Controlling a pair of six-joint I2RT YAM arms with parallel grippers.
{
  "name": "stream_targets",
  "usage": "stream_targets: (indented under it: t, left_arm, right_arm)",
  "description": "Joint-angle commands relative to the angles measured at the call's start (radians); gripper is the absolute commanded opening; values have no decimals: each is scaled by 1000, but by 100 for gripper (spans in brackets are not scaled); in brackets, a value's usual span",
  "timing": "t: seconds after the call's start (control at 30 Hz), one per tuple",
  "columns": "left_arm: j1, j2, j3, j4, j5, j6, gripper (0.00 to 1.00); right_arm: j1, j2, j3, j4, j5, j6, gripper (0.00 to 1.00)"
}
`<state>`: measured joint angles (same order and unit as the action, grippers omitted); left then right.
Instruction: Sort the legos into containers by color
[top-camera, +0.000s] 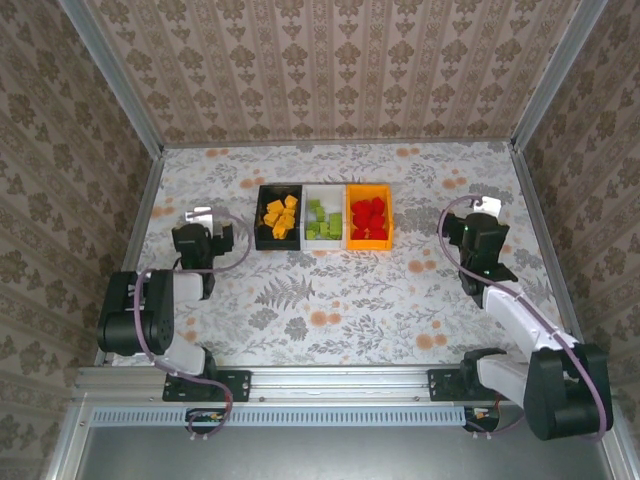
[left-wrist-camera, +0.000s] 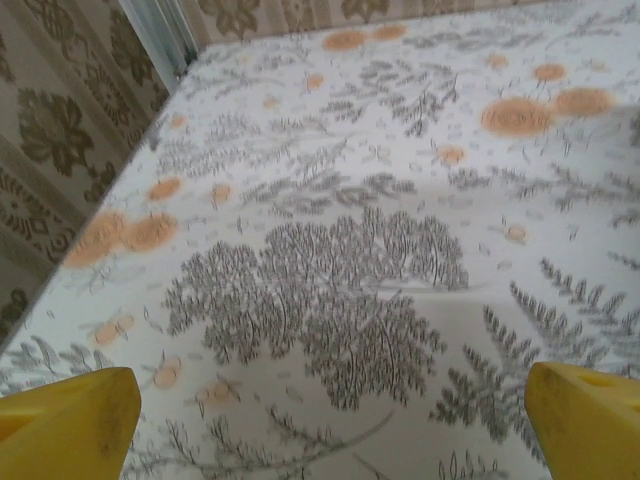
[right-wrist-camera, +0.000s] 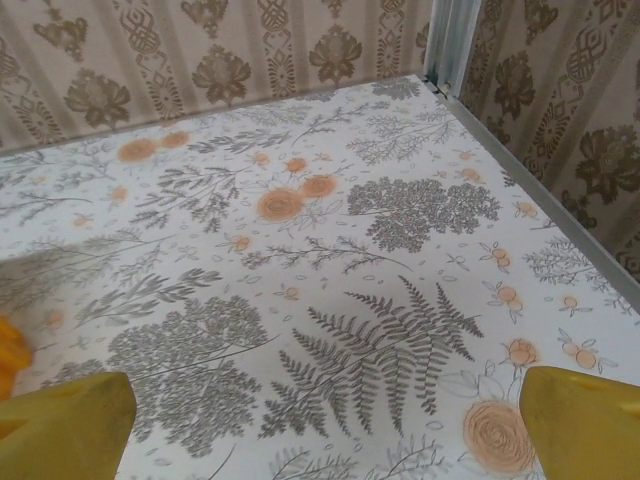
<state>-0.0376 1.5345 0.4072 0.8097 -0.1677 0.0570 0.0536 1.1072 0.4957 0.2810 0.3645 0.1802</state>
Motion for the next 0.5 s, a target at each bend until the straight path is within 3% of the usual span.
stream_targets:
  t: [0.0,0.2,0.33,0.47]
  left_arm:
    - [5,4,-11,64,47,-25,100]
    - [1,7,-25,100,-3,-33,100]
    - [-3,7,-24,103,-6,-28,100]
    - [-5,10,-22,102,-5,-25,100]
  right_arm:
    - [-26,87,-58,241,-99,-55,100]
    - [-40,277,-103,502,-155,-91,100]
    - [-36,425,-93,600,-227,-125,100]
    - [-28,429,-92,588,-245,-140,100]
